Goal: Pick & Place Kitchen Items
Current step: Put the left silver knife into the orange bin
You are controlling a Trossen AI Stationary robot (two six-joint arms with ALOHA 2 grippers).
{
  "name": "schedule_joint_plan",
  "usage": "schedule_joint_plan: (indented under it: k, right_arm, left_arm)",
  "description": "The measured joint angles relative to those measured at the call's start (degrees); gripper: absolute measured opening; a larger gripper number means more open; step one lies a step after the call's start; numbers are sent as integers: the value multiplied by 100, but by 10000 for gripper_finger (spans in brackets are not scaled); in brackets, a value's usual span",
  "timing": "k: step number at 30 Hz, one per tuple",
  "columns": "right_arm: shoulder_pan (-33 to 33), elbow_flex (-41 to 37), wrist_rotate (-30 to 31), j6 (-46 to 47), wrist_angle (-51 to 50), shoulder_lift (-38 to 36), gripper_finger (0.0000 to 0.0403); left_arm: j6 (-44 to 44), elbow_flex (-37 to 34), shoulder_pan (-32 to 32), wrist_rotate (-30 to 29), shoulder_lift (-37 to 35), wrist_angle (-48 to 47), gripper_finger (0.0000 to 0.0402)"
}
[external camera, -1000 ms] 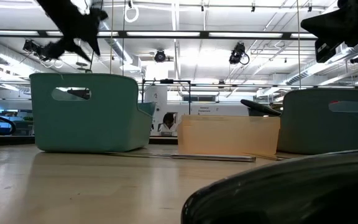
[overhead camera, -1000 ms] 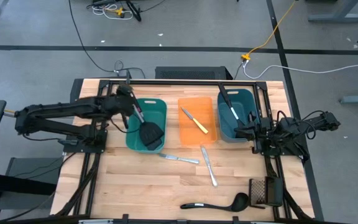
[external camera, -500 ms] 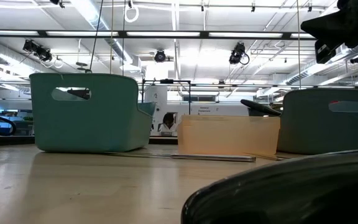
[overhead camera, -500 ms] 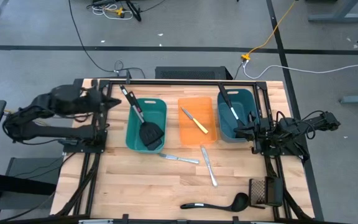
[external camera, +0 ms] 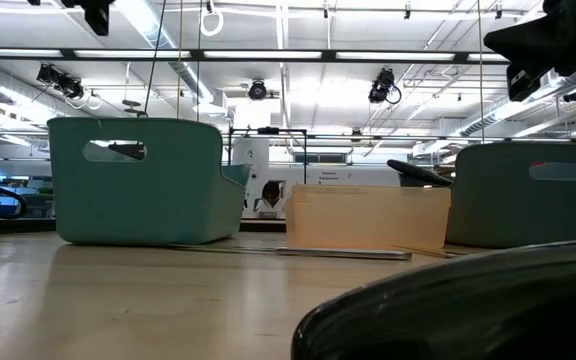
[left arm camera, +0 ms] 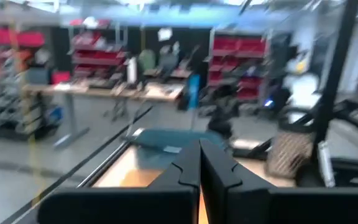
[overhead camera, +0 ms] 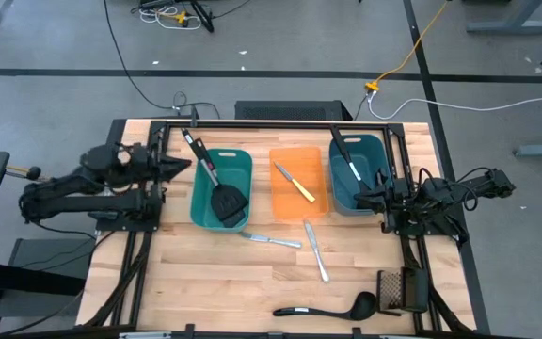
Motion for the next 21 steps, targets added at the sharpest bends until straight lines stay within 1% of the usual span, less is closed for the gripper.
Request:
schedule_joint_plan:
  k: [3,9,12,21]
  right_arm:
    - [-2,0,0,9,55,2,7]
    - [-2,0,-4,14,66,2,7]
    - [-2,0,-4,26,71,2,7]
    - [0,0,0,98,80,2,7]
  left_arm:
    - [-6,-484,-11,103,-104,418,2]
    - [134,-1227,-232,-36,-296,935,1]
    - [273,-1473,-365,-145,-345,987,1]
    - [705,-1853,-635,-365,-524,988,1]
